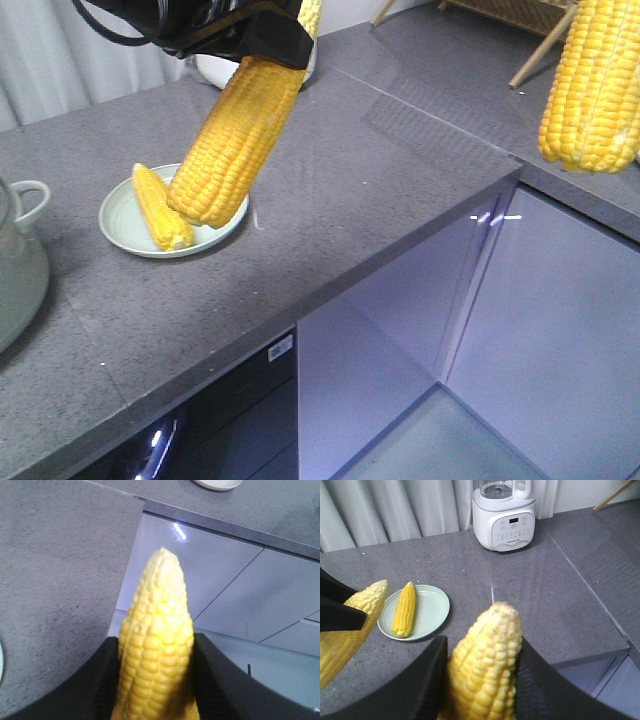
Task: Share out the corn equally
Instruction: 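Hold both corn ears raised while the base turns away from the pot, then carry both held corn ears toward the second white and green plates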
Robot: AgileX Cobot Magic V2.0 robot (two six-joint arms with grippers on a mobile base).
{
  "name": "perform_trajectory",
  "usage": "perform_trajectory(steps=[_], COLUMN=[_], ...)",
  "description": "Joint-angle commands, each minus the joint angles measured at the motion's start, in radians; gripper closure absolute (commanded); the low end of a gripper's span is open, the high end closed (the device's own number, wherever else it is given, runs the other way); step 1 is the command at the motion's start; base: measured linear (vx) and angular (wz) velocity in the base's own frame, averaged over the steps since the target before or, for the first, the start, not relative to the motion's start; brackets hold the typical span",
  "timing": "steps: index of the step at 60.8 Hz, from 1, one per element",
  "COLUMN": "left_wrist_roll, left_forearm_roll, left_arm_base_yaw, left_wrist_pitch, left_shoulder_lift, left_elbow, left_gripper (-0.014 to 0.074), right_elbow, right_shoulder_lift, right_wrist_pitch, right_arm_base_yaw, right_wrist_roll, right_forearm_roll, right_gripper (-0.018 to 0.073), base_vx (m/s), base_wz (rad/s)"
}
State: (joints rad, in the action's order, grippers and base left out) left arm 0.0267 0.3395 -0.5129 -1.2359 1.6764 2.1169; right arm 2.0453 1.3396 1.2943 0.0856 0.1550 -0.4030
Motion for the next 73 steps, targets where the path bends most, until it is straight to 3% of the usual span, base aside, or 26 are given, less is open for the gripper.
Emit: perform_trajectory(steps=[1,73], left_wrist_roll=[0.000,0.000], left_forearm_roll=[0.025,0.025], left_arm_base_yaw=[0.001,0.001], left_wrist_pitch=[0.056,0.056], left_shoulder_lift=[-0.040,-0.040], left_elbow=[0.026,0.026], left_gripper=[0.0603,0.0603], right_elbow=[0.019,0.019], right_shoulder_lift=[-0.023,-0.023], right_wrist_pitch=[-0.005,-0.005], right_arm_base_yaw=[-0.006,-0.006], right_wrist_roll=[0.008,0.008], right_forearm_roll=[-0.013,-0.013], right_gripper=[0.0564,0.0564], base_vx=[-0.04,-0.05], base_wz=[-0.26,-0.37])
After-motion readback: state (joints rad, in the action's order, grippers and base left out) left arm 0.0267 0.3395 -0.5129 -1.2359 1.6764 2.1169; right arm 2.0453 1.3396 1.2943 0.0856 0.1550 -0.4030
